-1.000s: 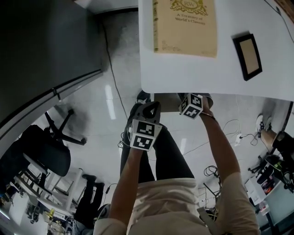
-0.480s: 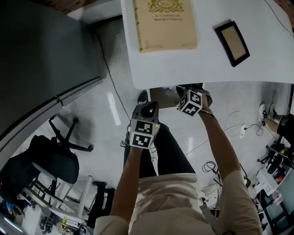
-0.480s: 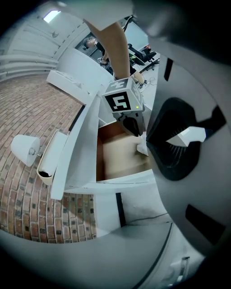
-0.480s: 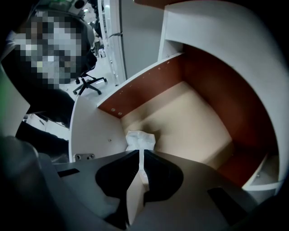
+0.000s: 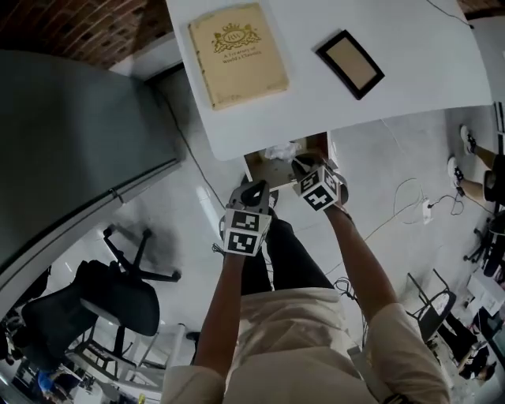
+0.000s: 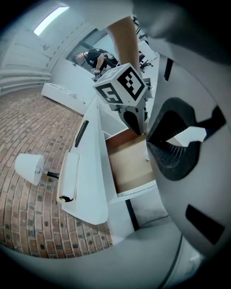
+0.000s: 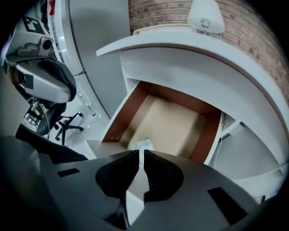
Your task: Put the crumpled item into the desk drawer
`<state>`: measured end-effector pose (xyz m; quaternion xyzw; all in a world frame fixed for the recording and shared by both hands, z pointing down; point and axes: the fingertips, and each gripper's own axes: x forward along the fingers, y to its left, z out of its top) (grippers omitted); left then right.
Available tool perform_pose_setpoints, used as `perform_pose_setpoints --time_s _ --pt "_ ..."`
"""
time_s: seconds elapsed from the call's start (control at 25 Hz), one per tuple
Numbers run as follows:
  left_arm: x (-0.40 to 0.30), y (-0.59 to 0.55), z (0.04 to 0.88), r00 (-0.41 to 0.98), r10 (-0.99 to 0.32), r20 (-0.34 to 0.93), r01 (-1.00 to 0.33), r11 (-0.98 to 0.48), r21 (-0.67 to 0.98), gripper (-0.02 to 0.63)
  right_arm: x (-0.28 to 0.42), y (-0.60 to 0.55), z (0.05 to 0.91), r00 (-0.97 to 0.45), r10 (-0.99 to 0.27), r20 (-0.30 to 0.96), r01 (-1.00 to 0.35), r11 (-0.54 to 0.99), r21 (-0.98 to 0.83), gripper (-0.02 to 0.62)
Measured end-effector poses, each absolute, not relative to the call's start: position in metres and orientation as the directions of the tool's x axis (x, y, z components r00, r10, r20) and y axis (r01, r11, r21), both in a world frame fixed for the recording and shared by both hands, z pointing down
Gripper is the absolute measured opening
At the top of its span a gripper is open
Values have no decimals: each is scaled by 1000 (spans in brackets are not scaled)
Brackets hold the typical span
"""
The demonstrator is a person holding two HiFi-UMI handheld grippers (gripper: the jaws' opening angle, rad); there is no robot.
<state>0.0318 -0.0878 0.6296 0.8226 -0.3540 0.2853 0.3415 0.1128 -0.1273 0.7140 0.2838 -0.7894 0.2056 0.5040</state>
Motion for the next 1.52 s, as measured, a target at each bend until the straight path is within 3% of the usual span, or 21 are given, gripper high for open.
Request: perform_pose_setpoints --time_s 0.72,1.52 --pt "50 -64 551 592 -404 698 -750 -593 293 17 141 -73 591 -359 -458 813 -891 426 -154 55" --pt "35 -38 483 587 -454 670 -748 -621 235 17 156 -2 522 -399 -550 733 -914 305 -268 55"
